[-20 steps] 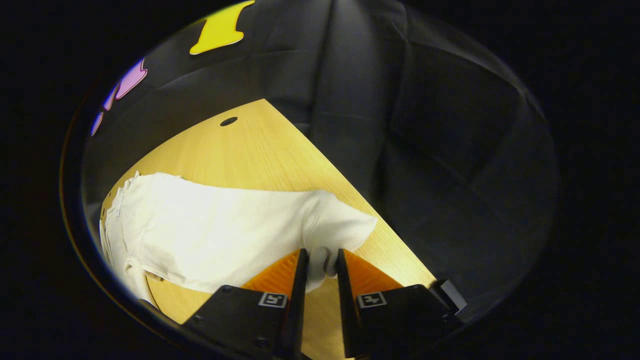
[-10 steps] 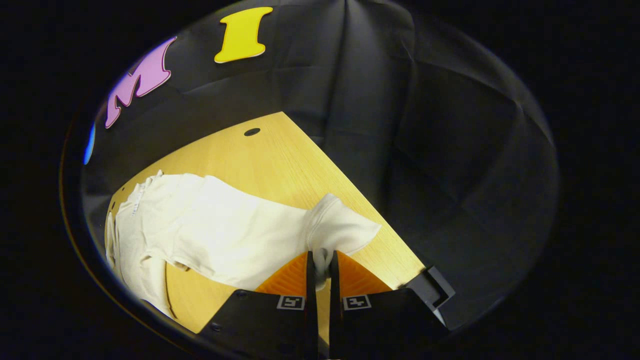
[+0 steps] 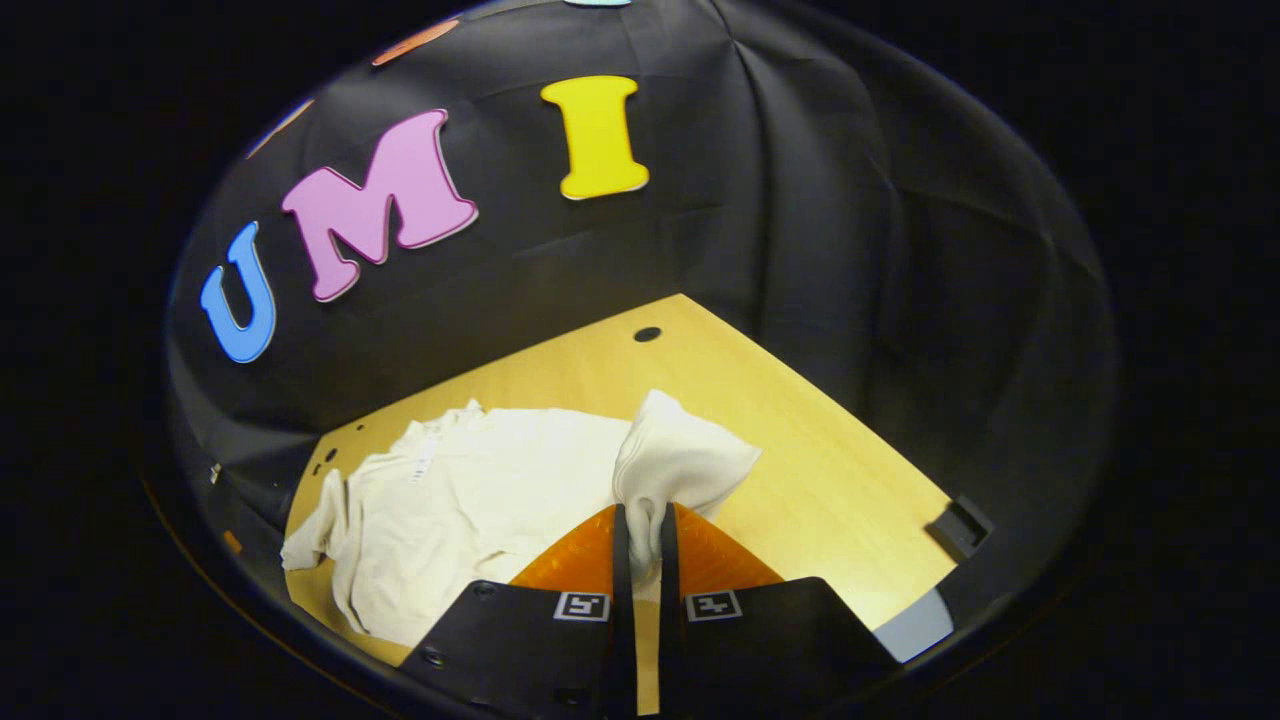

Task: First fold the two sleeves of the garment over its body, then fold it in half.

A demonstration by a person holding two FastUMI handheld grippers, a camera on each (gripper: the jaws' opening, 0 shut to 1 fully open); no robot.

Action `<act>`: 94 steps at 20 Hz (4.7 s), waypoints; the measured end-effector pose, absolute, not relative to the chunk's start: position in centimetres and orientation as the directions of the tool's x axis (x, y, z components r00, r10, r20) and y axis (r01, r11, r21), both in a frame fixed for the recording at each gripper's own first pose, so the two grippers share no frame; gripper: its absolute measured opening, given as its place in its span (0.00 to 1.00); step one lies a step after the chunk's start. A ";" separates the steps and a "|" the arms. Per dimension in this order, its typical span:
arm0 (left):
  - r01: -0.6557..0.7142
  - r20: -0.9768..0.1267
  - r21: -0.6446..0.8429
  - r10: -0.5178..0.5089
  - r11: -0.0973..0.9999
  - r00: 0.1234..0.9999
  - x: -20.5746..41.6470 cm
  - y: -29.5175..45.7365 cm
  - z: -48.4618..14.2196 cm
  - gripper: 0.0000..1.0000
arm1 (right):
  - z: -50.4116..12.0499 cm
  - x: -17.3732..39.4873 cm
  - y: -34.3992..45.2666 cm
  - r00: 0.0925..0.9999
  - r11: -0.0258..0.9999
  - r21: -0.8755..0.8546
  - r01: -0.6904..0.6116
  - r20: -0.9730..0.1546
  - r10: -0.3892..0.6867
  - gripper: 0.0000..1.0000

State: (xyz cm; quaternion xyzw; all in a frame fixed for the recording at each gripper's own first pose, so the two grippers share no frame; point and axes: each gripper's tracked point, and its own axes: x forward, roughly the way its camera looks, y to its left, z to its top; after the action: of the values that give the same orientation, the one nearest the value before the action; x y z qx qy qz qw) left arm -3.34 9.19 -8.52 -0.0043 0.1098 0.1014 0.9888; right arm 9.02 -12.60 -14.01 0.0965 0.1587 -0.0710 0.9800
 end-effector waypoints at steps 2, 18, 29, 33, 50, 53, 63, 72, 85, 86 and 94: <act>-0.205 -0.214 0.009 0.202 0.979 0.956 -4.0 10.3 -8.5 0.93 | -12.8 10.8 -7.8 0.952 0.978 0.176 0.107 -0.301 -0.050 0.12; -0.325 -0.262 -0.040 0.304 0.945 0.916 -8.1 21.4 -10.7 0.94 | -21.9 18.3 19.6 0.869 0.979 0.040 -0.199 -0.454 0.195 0.13; -0.366 -0.309 -0.042 0.336 0.930 0.890 -9.3 24.0 -12.2 0.94 | -30.4 17.9 21.8 0.747 0.979 -0.008 -0.201 -0.649 0.148 0.14; -0.377 -0.318 -0.049 0.343 0.925 0.884 -9.1 24.5 -12.5 0.94 | -30.8 17.7 21.9 0.729 0.979 0.010 -0.201 -0.666 0.157 0.20; -0.512 -0.374 -0.027 0.466 0.859 0.802 -1.6 36.8 -17.5 0.94 | -20.6 7.9 22.9 0.671 0.869 0.295 -0.398 -0.553 0.495 0.81; -0.579 -0.416 -0.029 0.517 0.815 0.748 -0.8 40.1 -19.3 0.94 | -19.7 5.8 18.7 0.709 0.898 0.213 -0.386 -0.555 0.436 0.81; -0.625 -0.564 0.067 0.546 0.778 0.619 2.6 44.7 -24.8 0.96 | -18.3 1.3 7.5 0.789 0.965 0.154 -0.211 -0.556 0.261 0.81; -0.592 -0.592 -0.050 0.453 0.805 0.666 3.6 43.9 -26.5 0.83 | -17.8 0.4 7.6 0.799 0.962 0.158 -0.225 -0.535 0.275 0.81; -0.573 -0.642 0.010 0.445 0.819 0.625 4.3 41.4 -25.3 0.10 | -17.1 0.1 5.8 0.799 0.957 0.162 -0.241 -0.526 0.291 0.81; -0.576 -0.631 0.009 0.452 0.817 0.630 4.2 41.2 -24.9 0.10 | -17.2 0.1 5.6 0.799 0.956 0.167 -0.239 -0.526 0.292 0.81; -0.483 -0.461 -0.021 0.420 0.875 0.781 6.8 32.4 -16.8 0.10 | -16.9 0.9 3.7 0.795 0.951 0.202 -0.236 -0.523 0.308 0.81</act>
State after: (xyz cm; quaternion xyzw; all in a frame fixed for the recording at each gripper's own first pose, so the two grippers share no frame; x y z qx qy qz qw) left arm 6.85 32.41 -16.78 -0.0693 0.2275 0.2399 0.9412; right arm 0.92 3.74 -16.86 0.0631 0.2864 0.1439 0.9451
